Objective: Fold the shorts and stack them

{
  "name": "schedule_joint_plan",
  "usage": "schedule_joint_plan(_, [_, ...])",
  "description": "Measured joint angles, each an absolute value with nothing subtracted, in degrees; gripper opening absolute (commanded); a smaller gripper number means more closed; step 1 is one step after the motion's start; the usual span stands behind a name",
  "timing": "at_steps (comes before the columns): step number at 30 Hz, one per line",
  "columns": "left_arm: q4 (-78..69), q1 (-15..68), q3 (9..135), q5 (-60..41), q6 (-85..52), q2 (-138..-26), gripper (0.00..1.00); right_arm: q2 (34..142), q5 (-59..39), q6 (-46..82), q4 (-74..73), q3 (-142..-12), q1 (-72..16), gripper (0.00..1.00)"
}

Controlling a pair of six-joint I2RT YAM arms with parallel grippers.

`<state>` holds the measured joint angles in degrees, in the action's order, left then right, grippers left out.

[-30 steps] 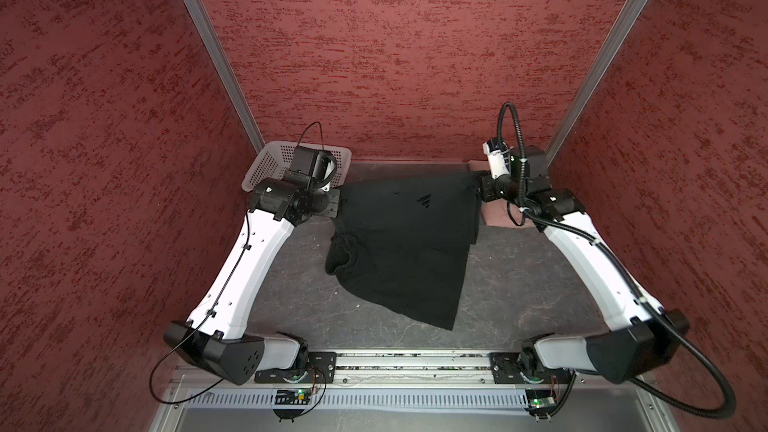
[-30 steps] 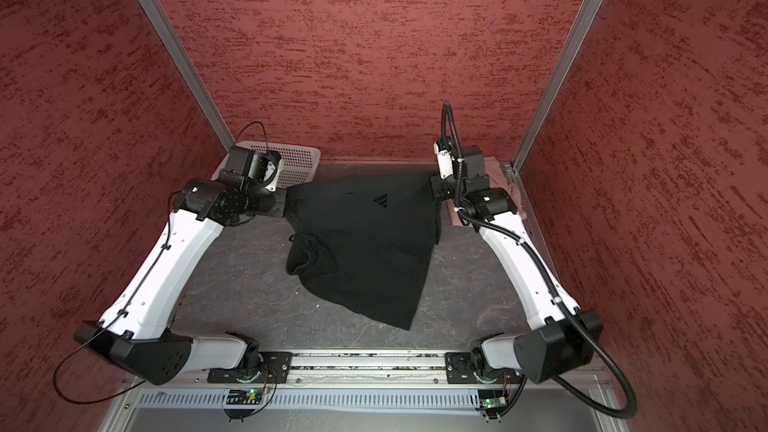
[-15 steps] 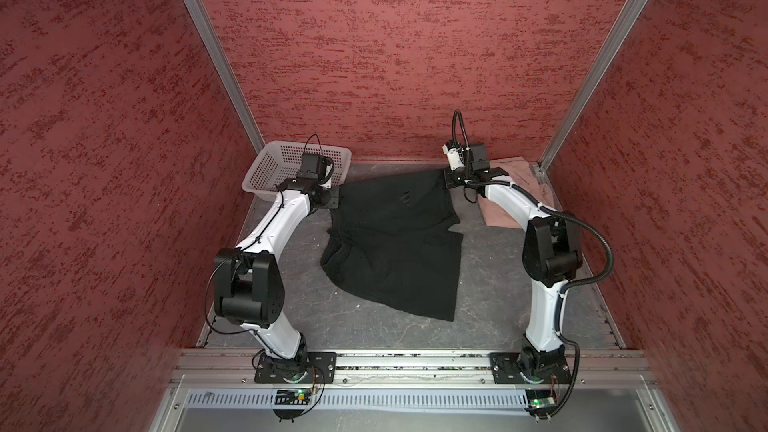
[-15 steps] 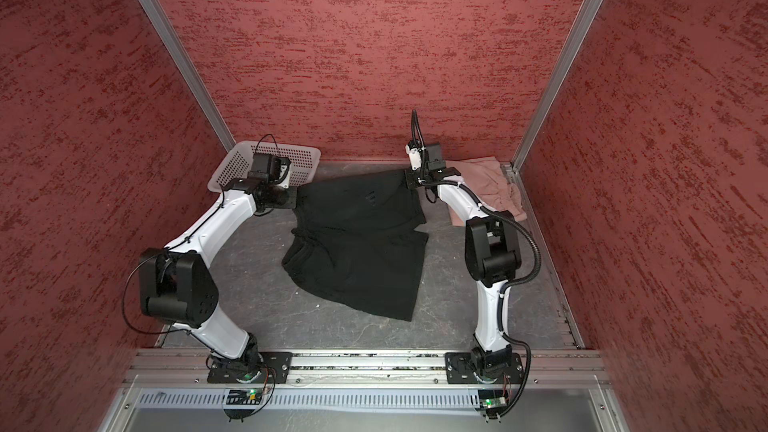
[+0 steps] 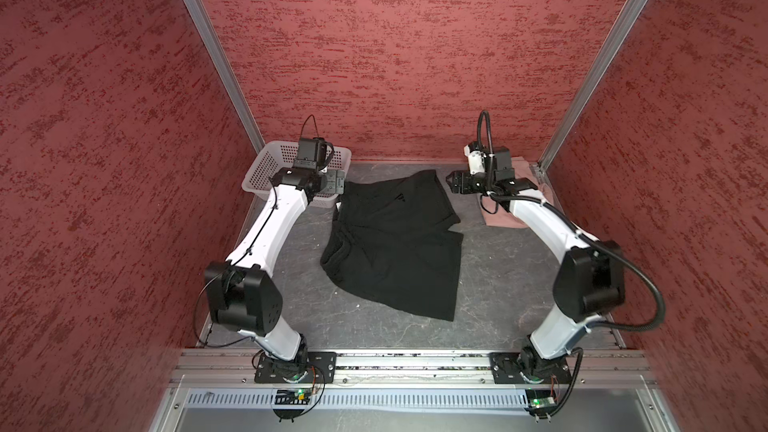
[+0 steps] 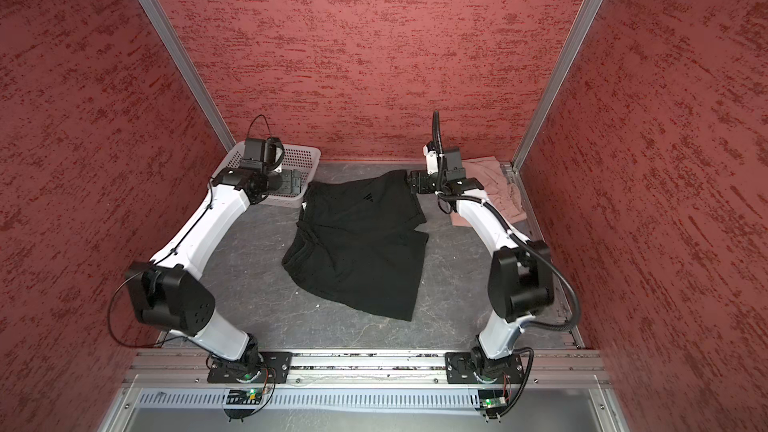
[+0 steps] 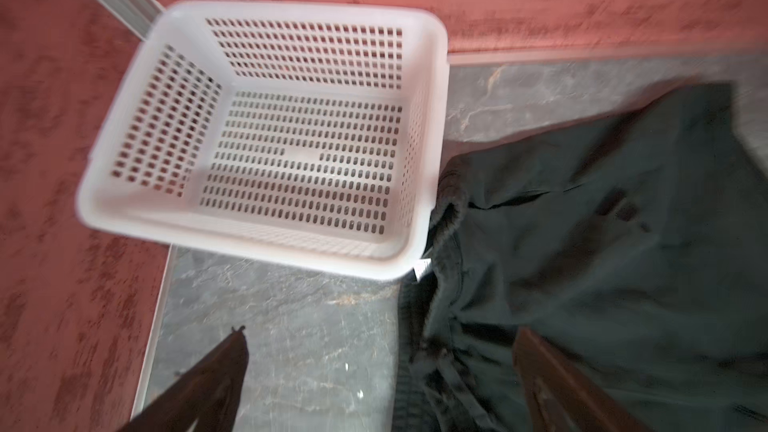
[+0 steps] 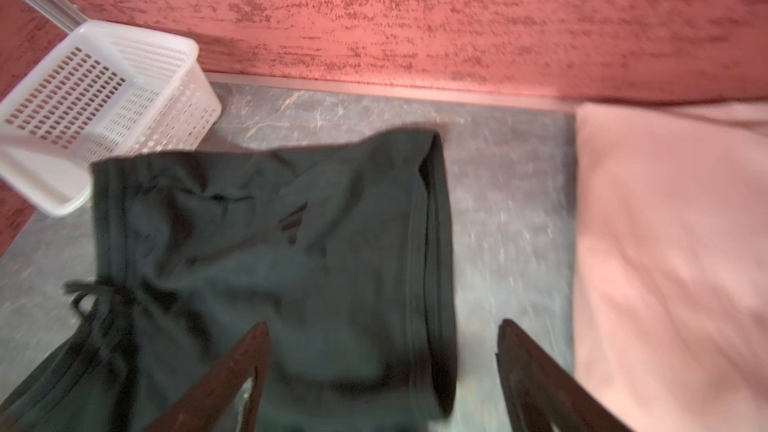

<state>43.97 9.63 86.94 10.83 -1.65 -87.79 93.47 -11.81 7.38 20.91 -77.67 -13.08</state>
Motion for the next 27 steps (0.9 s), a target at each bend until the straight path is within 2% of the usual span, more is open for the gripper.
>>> schedule_joint_plan(5, [43.77,12.75,71.42,4.73,-8.58,-73.93,0.99,79.20,-11.79,14.39,24.45,-56.31,-15.22,0.75])
schedule_joint_plan(10, [43.66,12.91,57.87,1.52,-14.26,-74.67,0.99,76.62,-12.95,21.87,28.47,-40.53,-20.14,0.69])
schedule_joint_plan(17, [43.38,12.91,54.37,1.02,-18.20,-74.11,0.99,75.99,-13.98,31.38,27.20,-35.83,-29.52,0.64])
schedule_joint_plan(21, [43.00,12.88,53.04,1.78,-19.59,-70.98,0.99,75.99,-13.96,36.91,26.20,-35.18,-34.26,0.58])
schedule_joint_plan(25, [42.68,12.36,50.26,2.07,-20.71,-67.94,0.99,74.85,-13.80,41.15,25.30,-32.99,-35.99,0.40])
schedule_joint_plan(27, [42.59,11.70,48.80,1.98,-21.17,-67.07,0.99,74.08,-13.63,42.57,25.02,-31.66,-36.16,0.19])
